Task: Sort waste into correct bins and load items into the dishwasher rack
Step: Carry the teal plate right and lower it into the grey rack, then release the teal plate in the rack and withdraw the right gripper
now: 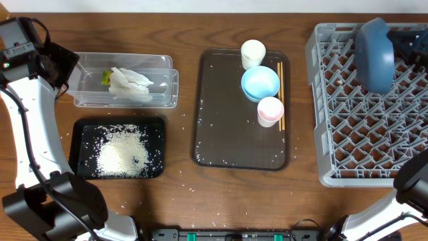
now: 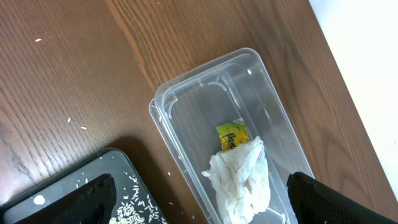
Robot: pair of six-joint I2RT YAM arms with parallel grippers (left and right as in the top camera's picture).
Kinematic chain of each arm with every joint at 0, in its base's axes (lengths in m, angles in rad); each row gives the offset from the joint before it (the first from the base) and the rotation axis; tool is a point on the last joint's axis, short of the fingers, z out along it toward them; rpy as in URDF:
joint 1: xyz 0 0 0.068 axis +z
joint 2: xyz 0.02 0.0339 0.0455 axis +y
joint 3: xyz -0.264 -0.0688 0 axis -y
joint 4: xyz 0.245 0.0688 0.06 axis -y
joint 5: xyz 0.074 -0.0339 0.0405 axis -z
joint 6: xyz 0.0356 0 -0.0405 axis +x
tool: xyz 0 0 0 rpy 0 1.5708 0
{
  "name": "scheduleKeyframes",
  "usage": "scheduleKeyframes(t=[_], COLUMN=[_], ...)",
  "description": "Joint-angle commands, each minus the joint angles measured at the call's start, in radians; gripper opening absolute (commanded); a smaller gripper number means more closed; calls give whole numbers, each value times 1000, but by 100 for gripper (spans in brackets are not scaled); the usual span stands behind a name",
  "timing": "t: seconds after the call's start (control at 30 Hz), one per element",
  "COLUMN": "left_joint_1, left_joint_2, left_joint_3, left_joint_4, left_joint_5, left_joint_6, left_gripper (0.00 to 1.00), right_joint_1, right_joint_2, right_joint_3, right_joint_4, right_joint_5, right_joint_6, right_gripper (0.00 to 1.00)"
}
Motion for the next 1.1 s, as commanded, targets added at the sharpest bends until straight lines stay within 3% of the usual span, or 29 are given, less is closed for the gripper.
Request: scheduleKeyframes(t=[0.0,0.1,0.2,0.37,0.53,0.6,0.93,1.0,1.07], left_joint_1=[2,2,2,2,2,2,2,2,2], left_joint_2=[-7,-7,-7,-7,-7,-7,-7,-7,-7], left_joint_3=[5,5,5,5,5,5,5,5,5], left_joint_4=[-3,-3,-2,-3,-3,-3,-3,-3,-3], left_joint_5=[-2,-2,-2,-2,-2,-2,-2,-2,-2], left_joint_6=[-9,-9,-9,-9,-9,-9,-9,-9,-9], left_gripper=[91,90,91,91,91,90,91,91,91], right_joint_1=[-16,-31,-51,-109,-168,-187,-211,-196,-171], right_joint_2=[14,14,9,-14,-63,-85,-238,-257,-267], right_joint_3=[3,3,3,26,78,105,196,196,196], right_joint_4=[-6,-6,-6,-27,-136,-185,-334,-340,-342], right_joint_5=[135,192,220,241,400,442,671,683,687], right_joint_6=[-12,-12,-12,-11,-12,-25,-79,-84,-105], right_gripper=[1,11,31,39,73,79,86,83,73])
